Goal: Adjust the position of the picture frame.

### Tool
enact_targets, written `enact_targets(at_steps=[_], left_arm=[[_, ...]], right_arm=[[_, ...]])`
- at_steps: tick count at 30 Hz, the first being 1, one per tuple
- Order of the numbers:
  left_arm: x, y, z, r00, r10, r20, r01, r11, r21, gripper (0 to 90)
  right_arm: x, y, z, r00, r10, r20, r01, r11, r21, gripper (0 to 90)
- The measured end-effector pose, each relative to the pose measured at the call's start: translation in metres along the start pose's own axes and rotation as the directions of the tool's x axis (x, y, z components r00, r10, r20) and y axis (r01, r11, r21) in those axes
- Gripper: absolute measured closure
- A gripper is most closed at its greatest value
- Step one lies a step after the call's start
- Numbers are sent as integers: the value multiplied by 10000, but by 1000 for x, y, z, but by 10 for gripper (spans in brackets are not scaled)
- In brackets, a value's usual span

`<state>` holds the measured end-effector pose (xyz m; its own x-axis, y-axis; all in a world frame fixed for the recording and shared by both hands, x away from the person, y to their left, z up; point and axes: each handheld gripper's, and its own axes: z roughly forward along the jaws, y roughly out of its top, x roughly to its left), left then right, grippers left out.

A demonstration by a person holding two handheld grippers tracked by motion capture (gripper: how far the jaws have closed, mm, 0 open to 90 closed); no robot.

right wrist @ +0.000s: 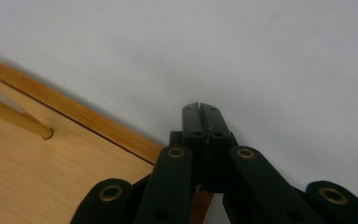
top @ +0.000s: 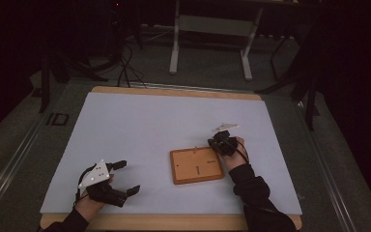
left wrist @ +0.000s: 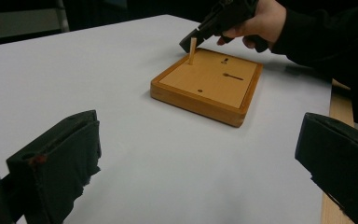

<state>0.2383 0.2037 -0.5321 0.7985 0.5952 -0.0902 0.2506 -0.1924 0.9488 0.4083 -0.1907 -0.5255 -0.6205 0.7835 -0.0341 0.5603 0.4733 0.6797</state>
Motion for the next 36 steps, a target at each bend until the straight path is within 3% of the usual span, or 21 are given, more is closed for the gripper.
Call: enact_targets(at_steps=[9, 17, 24, 30, 32, 35, 36], left_arm=[[-1, 0, 2, 10000, 36, 85, -37, 10000, 69, 5], [-2, 1, 4, 9998, 149, 132, -151, 9998, 114, 5], [-2, 4, 9, 9986, -25, 529, 32, 9999, -131, 5], [-11, 7, 18, 9962, 466, 732, -523, 9955, 785, 5], [-12, 7, 21, 9957, 273, 880, -367, 9936, 1069, 5], [-14, 8, 22, 9971, 271, 714, -342, 9944, 1002, 5], [-13, 10, 22, 9970, -67, 765, -26, 9927, 1203, 5]], right_arm=[[4, -15, -10, 9992, 372, -166, -376, 9989, -267, 900], [5, -18, -13, 9989, 387, -263, -395, 9987, -330, 900], [2, -17, -19, 9983, 515, -283, -532, 9967, -619, 846], [3, -17, -32, 9987, 309, -414, -342, 9961, -813, 831], [4, -18, -36, 9989, 259, -391, -295, 9951, -946, 807], [5, -19, -40, 9986, 262, -450, -308, 9939, -1058, 786], [5, -20, -42, 9989, 223, -424, -268, 9935, -1105, 767]])
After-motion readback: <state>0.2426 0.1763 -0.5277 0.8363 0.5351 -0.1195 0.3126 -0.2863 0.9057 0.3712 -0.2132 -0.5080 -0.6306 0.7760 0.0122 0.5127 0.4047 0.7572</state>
